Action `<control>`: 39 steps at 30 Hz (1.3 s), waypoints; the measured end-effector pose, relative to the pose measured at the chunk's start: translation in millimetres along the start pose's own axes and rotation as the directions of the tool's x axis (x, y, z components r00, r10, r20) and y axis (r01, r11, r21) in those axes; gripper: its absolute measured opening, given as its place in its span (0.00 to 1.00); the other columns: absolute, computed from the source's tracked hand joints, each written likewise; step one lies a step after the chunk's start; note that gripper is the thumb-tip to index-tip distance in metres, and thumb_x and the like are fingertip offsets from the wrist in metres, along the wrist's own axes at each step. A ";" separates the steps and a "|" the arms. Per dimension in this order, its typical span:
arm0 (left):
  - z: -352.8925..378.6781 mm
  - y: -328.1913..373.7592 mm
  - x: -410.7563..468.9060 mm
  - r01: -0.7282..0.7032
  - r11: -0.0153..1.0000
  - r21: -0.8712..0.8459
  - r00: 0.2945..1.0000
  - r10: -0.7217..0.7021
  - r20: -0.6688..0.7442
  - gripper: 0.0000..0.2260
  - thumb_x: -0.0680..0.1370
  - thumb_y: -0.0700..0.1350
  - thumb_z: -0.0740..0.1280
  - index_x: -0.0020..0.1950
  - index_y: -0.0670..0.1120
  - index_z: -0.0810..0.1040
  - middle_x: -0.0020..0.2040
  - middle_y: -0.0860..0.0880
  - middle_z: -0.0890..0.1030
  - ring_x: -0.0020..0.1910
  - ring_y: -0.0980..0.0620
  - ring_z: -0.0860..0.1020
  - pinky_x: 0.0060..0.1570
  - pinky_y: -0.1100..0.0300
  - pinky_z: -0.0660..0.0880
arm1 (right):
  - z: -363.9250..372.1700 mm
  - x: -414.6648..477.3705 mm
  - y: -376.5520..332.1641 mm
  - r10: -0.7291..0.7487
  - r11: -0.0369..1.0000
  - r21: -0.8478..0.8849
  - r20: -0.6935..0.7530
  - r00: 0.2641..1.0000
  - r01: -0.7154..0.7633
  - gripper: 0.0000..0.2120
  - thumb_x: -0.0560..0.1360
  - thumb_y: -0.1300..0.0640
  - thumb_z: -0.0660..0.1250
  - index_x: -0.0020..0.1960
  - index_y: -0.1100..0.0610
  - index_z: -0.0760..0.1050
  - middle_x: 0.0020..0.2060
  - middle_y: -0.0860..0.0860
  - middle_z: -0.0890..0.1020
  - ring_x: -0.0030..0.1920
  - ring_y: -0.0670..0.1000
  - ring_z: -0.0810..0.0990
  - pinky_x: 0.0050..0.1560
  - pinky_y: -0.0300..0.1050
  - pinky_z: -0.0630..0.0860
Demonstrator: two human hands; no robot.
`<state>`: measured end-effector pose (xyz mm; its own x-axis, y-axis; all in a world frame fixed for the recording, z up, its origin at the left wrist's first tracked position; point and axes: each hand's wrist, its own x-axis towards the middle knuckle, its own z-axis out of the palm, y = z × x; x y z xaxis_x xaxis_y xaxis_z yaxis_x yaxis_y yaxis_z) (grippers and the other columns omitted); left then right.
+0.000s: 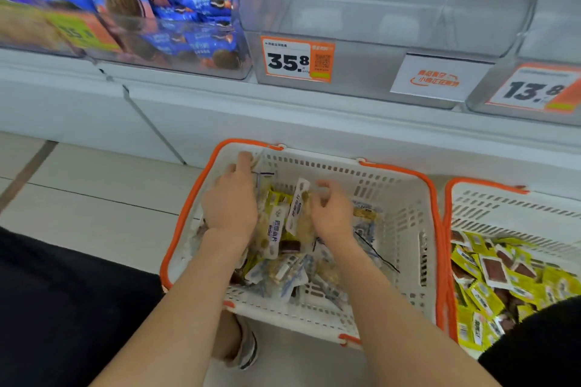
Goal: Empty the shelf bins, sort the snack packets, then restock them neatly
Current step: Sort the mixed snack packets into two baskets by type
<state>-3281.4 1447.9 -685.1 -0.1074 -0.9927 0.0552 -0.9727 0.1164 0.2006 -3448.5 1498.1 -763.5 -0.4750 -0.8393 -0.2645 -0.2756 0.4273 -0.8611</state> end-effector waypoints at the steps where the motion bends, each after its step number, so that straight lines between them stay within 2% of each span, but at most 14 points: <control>1: -6.8 3.3 -0.9 0.000 1.000 -0.017 1.000 0.000 -0.005 0.25 0.79 0.36 0.61 0.74 0.52 0.65 0.53 0.46 0.79 0.40 0.45 0.73 0.33 0.52 0.65 | -7.2 -1.6 -2.2 0.005 1.000 0.030 -0.021 1.000 -0.004 0.15 0.83 0.55 0.67 0.68 0.48 0.71 0.43 0.47 0.79 0.40 0.47 0.79 0.40 0.42 0.77; 6: -26.6 22.8 -7.1 -0.028 0.978 -0.206 0.998 0.015 -0.064 0.27 0.76 0.32 0.63 0.71 0.54 0.68 0.51 0.49 0.82 0.41 0.43 0.80 0.30 0.55 0.68 | -47.7 -2.0 -18.8 -0.022 0.990 0.134 -0.219 0.975 0.052 0.08 0.84 0.55 0.65 0.62 0.54 0.73 0.39 0.49 0.78 0.35 0.46 0.76 0.40 0.43 0.72; 9: -25.4 33.9 -6.2 -0.006 0.884 -0.468 1.000 0.000 -0.012 0.26 0.76 0.33 0.69 0.66 0.58 0.70 0.51 0.54 0.81 0.35 0.49 0.79 0.26 0.54 0.70 | -81.1 -4.1 -38.3 -0.043 0.973 0.201 -0.313 0.949 0.110 0.05 0.84 0.57 0.63 0.59 0.55 0.72 0.37 0.48 0.78 0.31 0.40 0.76 0.34 0.34 0.71; 12: -18.5 45.2 -3.3 0.060 0.689 -0.722 0.996 0.005 0.088 0.23 0.76 0.35 0.72 0.64 0.57 0.73 0.57 0.54 0.80 0.51 0.53 0.81 0.43 0.48 0.82 | -115.9 -6.0 -49.9 -0.032 0.977 0.191 -0.321 0.946 0.098 0.05 0.82 0.55 0.64 0.57 0.54 0.74 0.40 0.48 0.81 0.34 0.40 0.78 0.37 0.36 0.75; 15: -10.5 61.8 -10.1 0.140 0.567 -0.812 0.964 0.107 0.242 0.25 0.77 0.29 0.67 0.66 0.55 0.74 0.60 0.56 0.78 0.58 0.58 0.77 0.38 0.58 0.78 | -137.7 -8.5 -48.8 -0.025 0.993 0.104 -0.268 0.963 0.055 0.07 0.79 0.55 0.64 0.57 0.52 0.74 0.41 0.47 0.80 0.38 0.47 0.79 0.38 0.41 0.75; 21: 40.6 92.2 -49.5 0.099 0.645 -0.758 0.838 0.357 0.413 0.29 0.73 0.23 0.60 0.65 0.51 0.76 0.61 0.56 0.78 0.63 0.59 0.75 0.51 0.70 0.73 | -143.5 -15.3 -21.4 -0.083 0.944 -0.323 -0.027 0.996 0.070 0.18 0.71 0.53 0.71 0.59 0.51 0.72 0.38 0.47 0.80 0.34 0.46 0.77 0.32 0.43 0.72; 24: 71.3 103.6 -72.7 0.229 0.574 -0.786 0.771 0.386 0.506 0.25 0.77 0.25 0.61 0.68 0.47 0.74 0.64 0.50 0.78 0.61 0.55 0.78 0.47 0.68 0.78 | -135.8 -14.9 -4.5 0.000 0.820 -0.565 0.161 0.987 0.092 0.27 0.75 0.51 0.72 0.70 0.50 0.65 0.59 0.54 0.78 0.54 0.55 0.79 0.51 0.52 0.77; 26: 92.3 106.0 -88.0 0.340 0.545 -0.766 0.689 0.410 0.598 0.25 0.80 0.29 0.63 0.72 0.50 0.71 0.69 0.49 0.76 0.63 0.57 0.77 0.55 0.60 0.80 | -131.9 -15.9 8.4 0.084 0.658 -0.742 0.239 0.967 0.127 0.36 0.75 0.55 0.70 0.78 0.47 0.59 0.75 0.62 0.63 0.73 0.66 0.65 0.71 0.61 0.68; 28: 111.7 101.5 -95.2 0.324 0.647 -0.690 0.557 0.459 0.692 0.26 0.82 0.36 0.65 0.77 0.56 0.66 0.72 0.54 0.72 0.66 0.53 0.76 0.61 0.52 0.80 | -127.2 -18.1 25.0 0.138 0.596 -0.779 0.339 0.931 0.195 0.43 0.72 0.55 0.74 0.81 0.45 0.57 0.80 0.60 0.53 0.79 0.67 0.53 0.77 0.66 0.61; 30: 122.8 93.9 -95.0 0.092 0.848 -0.523 0.461 0.429 0.777 0.26 0.83 0.45 0.65 0.80 0.58 0.63 0.74 0.52 0.69 0.69 0.47 0.74 0.63 0.47 0.79 | -120.5 -22.3 42.0 0.227 0.585 -0.775 0.442 0.868 0.242 0.44 0.72 0.48 0.77 0.82 0.45 0.58 0.81 0.56 0.56 0.80 0.64 0.54 0.77 0.66 0.62; 31: 128.5 90.5 -95.6 0.022 0.902 -0.431 0.446 0.377 0.812 0.27 0.84 0.48 0.64 0.81 0.56 0.60 0.76 0.48 0.68 0.69 0.44 0.74 0.65 0.46 0.77 | -115.9 -25.5 50.2 0.284 0.581 -0.780 0.463 0.839 0.234 0.43 0.73 0.48 0.77 0.82 0.46 0.58 0.81 0.56 0.58 0.80 0.64 0.57 0.76 0.65 0.65; 33: 137.3 84.5 -96.7 0.143 0.902 -0.407 0.431 0.313 0.846 0.35 0.83 0.51 0.67 0.83 0.54 0.49 0.75 0.43 0.69 0.66 0.43 0.76 0.67 0.45 0.75 | -105.1 -33.3 60.8 0.364 0.529 -0.827 0.422 0.830 0.189 0.37 0.75 0.54 0.74 0.80 0.49 0.61 0.78 0.57 0.64 0.76 0.65 0.64 0.72 0.63 0.69; 36: 142.0 86.9 -98.1 0.281 0.858 -0.430 0.461 0.273 0.844 0.50 0.80 0.53 0.71 0.81 0.52 0.31 0.75 0.44 0.72 0.60 0.48 0.79 0.61 0.52 0.77 | -92.3 -36.6 66.8 0.276 0.407 -0.896 0.304 0.912 0.176 0.29 0.77 0.58 0.68 0.76 0.52 0.64 0.73 0.60 0.70 0.72 0.65 0.67 0.70 0.61 0.68; 39: 140.2 98.9 -102.1 0.422 0.764 -0.488 0.541 0.220 0.812 0.33 0.84 0.46 0.67 0.81 0.38 0.52 0.64 0.43 0.79 0.57 0.48 0.80 0.55 0.58 0.79 | -85.2 -26.3 60.5 0.147 0.462 -0.874 0.242 0.959 0.150 0.25 0.77 0.61 0.67 0.74 0.54 0.68 0.70 0.59 0.73 0.70 0.64 0.70 0.69 0.59 0.70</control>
<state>-3395.5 1556.3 -808.1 -0.4391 -0.5372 -0.7202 -0.6878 -0.3148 0.6541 -3523.9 1574.7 -771.6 -0.2939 -0.8237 -0.4849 -0.9290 0.3655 -0.0576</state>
